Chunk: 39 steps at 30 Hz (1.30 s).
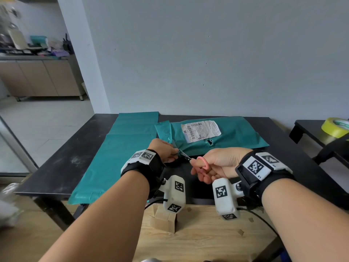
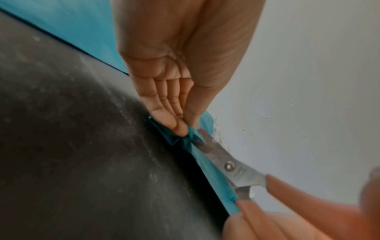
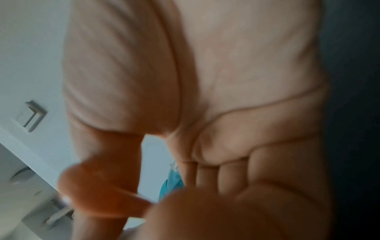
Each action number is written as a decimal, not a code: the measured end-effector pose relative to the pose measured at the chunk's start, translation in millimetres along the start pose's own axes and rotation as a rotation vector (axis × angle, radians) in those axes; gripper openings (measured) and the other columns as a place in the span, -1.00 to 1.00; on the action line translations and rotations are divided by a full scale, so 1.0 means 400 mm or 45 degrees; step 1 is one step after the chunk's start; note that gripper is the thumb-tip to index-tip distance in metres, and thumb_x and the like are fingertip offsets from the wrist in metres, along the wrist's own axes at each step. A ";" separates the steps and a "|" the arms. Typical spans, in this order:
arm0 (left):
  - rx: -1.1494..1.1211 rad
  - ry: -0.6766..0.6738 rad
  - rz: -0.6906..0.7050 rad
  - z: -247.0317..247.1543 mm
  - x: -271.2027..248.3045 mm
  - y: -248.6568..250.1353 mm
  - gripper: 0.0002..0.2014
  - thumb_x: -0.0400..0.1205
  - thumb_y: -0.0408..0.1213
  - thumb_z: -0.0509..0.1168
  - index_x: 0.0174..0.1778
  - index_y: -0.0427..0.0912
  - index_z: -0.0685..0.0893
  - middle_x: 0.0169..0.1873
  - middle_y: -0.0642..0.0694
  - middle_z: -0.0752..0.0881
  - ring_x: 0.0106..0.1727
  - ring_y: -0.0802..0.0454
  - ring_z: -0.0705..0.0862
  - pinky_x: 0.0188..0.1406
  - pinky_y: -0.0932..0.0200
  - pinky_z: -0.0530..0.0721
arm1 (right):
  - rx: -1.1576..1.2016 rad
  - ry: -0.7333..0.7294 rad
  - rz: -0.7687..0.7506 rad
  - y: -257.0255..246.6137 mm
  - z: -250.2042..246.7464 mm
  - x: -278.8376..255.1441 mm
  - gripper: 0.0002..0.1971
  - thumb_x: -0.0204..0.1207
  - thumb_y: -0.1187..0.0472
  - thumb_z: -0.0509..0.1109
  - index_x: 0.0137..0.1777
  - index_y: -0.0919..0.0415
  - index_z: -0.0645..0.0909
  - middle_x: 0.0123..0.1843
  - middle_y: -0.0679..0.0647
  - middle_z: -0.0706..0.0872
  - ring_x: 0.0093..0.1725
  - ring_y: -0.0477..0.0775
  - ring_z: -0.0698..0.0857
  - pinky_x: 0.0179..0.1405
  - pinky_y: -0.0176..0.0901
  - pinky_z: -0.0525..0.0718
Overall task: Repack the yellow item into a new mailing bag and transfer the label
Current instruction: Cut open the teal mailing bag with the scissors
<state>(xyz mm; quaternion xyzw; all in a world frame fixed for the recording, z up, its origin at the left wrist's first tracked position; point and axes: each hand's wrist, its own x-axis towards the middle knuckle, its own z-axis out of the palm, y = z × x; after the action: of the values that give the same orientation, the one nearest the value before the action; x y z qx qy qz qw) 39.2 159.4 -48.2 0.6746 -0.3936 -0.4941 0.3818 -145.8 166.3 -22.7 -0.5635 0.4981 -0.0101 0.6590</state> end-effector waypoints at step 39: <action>-0.126 -0.040 -0.082 -0.021 -0.005 0.026 -0.84 0.66 -0.45 0.28 -0.24 -0.27 0.52 -0.36 -0.12 0.64 -0.35 0.11 0.63 -0.39 0.31 0.66 | 0.042 0.090 -0.085 -0.032 0.028 0.004 -0.66 0.62 -0.04 0.32 -0.05 0.29 0.59 -0.44 0.04 0.62 -0.53 -0.14 0.56 -0.69 -0.44 0.47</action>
<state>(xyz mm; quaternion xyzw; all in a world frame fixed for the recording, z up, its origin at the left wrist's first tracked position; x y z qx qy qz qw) 45.2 158.2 -36.2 0.6595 -0.3528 -0.5355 0.3923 -130.6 168.8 -15.6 -0.5682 0.5017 -0.0603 0.6495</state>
